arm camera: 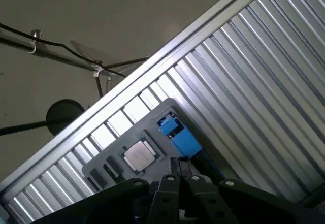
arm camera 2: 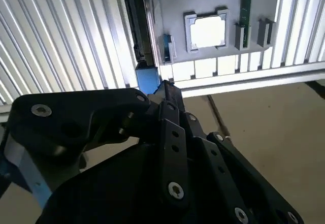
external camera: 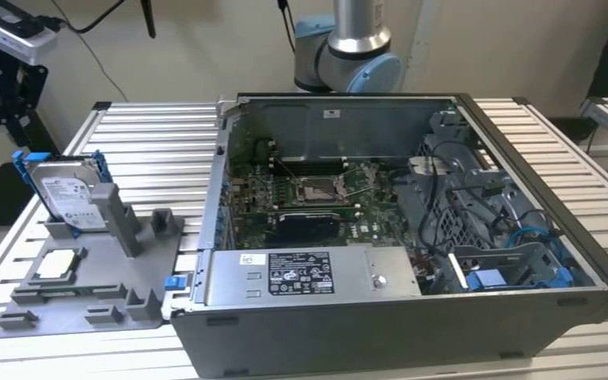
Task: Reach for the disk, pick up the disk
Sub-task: 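Pick up the disk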
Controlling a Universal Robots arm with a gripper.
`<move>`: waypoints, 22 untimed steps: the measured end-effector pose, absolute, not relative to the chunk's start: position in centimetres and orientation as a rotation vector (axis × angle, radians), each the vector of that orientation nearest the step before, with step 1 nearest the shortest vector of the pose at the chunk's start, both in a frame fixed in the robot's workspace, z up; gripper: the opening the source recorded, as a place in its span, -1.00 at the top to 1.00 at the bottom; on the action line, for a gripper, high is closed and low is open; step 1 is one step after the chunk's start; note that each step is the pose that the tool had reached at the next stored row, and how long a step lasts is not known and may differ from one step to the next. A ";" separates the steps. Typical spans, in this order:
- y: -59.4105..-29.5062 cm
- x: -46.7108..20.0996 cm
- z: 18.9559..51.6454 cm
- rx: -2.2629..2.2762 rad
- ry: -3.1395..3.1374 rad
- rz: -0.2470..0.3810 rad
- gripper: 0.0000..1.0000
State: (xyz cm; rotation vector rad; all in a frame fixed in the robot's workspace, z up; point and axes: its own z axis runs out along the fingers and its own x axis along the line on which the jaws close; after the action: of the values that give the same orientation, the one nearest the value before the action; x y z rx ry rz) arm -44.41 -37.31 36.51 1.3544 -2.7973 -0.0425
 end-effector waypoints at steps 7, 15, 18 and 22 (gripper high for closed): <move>-37.3 -44.4 36.5 1.528 -2.704 -0.039 1.00; -37.0 -44.4 36.2 1.666 -2.608 -0.001 1.00; -36.4 -44.4 35.8 1.688 -2.596 0.003 1.00; -35.9 -44.4 35.2 1.721 -2.579 0.008 1.00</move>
State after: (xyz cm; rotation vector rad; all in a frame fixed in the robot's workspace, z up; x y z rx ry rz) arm -44.44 -35.86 35.22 1.7214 -2.5789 0.0081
